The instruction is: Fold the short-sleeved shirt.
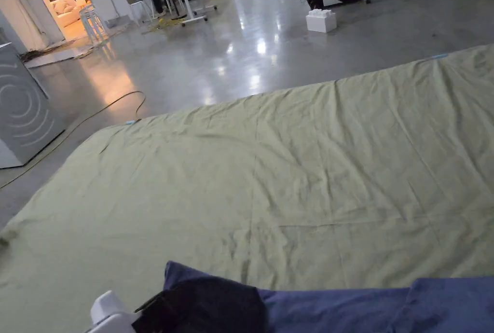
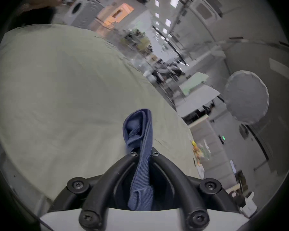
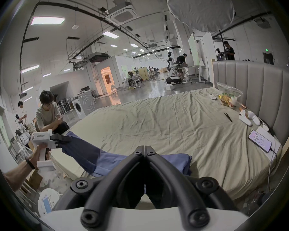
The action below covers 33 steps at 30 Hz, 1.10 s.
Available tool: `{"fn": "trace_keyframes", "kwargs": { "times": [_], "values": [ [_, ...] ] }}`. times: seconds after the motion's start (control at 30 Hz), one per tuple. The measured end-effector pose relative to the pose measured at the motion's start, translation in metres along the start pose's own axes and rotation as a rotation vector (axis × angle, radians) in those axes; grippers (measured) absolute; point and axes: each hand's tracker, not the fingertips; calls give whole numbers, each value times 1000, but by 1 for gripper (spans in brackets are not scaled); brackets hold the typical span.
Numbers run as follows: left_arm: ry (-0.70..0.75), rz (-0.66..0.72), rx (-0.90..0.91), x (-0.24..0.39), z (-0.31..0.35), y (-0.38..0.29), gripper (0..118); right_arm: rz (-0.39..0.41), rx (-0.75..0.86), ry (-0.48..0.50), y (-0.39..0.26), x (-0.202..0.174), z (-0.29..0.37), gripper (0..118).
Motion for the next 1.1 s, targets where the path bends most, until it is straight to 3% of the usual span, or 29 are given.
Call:
{"fn": "trace_keyframes", "kwargs": {
  "times": [0.1,0.2,0.33,0.37,0.4,0.47,0.5,0.57,0.67,0.7,0.73,0.8,0.83,0.9,1.0,1.1],
  "values": [
    [-43,-100,-115,50,-54,-47,8,20,7,-12,2,1,8,0],
    [9,-195,-235,88,-113,-100,8,75,40,-42,4,3,27,0],
    [89,-199,-349,109,-165,-145,10,72,31,-71,-2,14,41,0],
    [91,-184,-363,111,-171,-150,18,69,25,-85,-4,18,44,0],
    [76,-173,-363,113,-172,-151,34,60,19,-100,-7,22,46,0],
    [21,-152,-354,118,-166,-148,81,25,8,-111,-12,32,47,0],
    [-11,-152,-330,119,-158,-141,94,1,3,-111,-15,36,47,0],
    [-22,-155,-240,118,-136,-126,99,-27,9,-118,-18,42,48,0],
    [104,-109,-84,103,-120,-112,98,-43,8,-113,-19,46,48,0],
    [120,-38,-98,93,-116,-110,92,-38,6,-113,-19,46,48,0],
    [122,16,-116,84,-120,-112,79,-29,4,-114,-18,46,49,0],
    [-2,165,-217,71,-132,-130,16,-10,0,-119,-17,44,50,0],
    [5,181,-238,71,-138,-139,10,-7,-1,-120,-17,44,51,0],
    [79,108,-305,73,-157,-161,10,-4,-2,-124,-16,44,53,0],
    [54,27,-448,80,-183,-193,7,-9,-3,-126,-22,50,59,0],
    [57,-69,-445,87,-185,-180,8,22,-19,-153,-22,48,59,0]
  ]
}}
